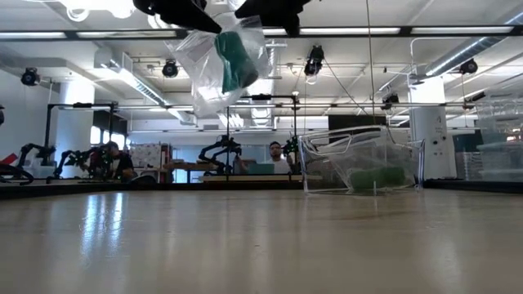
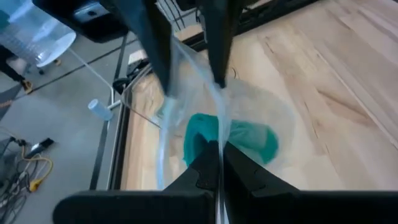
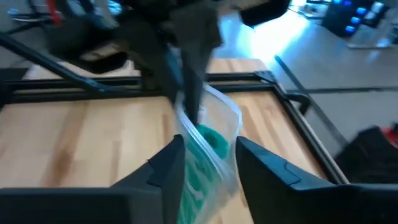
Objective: Roll bandage
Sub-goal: Put the transparent zip bag with the rolled dark green bandage into the transparent bin
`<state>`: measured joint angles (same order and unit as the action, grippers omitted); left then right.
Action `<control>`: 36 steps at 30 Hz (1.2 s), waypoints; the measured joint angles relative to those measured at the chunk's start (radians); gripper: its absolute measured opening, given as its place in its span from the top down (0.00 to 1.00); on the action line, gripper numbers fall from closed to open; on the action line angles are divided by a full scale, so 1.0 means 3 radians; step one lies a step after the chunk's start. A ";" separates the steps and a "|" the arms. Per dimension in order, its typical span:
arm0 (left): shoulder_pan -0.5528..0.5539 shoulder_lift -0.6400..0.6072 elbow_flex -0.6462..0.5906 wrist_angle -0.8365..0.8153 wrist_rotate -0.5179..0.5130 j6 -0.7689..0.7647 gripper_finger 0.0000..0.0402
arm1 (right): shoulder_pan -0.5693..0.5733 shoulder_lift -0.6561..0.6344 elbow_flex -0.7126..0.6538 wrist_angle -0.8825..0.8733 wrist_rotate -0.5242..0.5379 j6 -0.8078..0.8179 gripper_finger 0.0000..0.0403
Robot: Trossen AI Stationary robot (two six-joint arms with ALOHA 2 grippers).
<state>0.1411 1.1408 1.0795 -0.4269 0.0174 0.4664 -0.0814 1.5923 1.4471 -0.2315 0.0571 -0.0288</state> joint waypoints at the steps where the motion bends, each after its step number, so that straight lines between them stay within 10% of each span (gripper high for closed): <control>1: -0.0009 0.0000 -0.0003 0.0023 0.0000 0.0000 1.00 | 0.0001 -0.0001 0.0000 0.0005 -0.0050 -0.0005 0.71; 7: -0.0017 0.0000 -0.0004 0.0116 -0.0036 -0.0001 1.00 | 0.0001 -0.0001 0.0000 -0.0004 -0.0243 0.0006 0.97; 15: -0.0017 -0.0189 0.0013 0.0109 -0.0207 0.0000 0.86 | -0.0042 -0.0003 0.0003 -0.0212 -0.0039 -0.0069 0.99; 26: -0.0016 -0.0835 0.0001 -0.0414 -0.0264 -0.0387 0.57 | -0.0197 -0.0077 0.0224 -0.1989 0.2305 0.0292 1.00; 33: -0.0017 -0.0963 -0.0087 -0.0457 -0.0174 -0.0501 0.48 | -0.0068 -0.0089 0.0329 -0.1191 -0.0193 0.0010 1.00; 36: -0.0017 -0.0952 -0.0096 -0.0474 -0.0173 -0.0516 0.46 | -0.0023 -0.0097 0.0439 -0.1067 -0.0592 -0.0112 1.00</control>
<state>0.1360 0.8551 1.0505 -0.5690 -0.0346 0.3116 -0.0884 1.5631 1.5789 -0.5515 -0.1205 -0.0624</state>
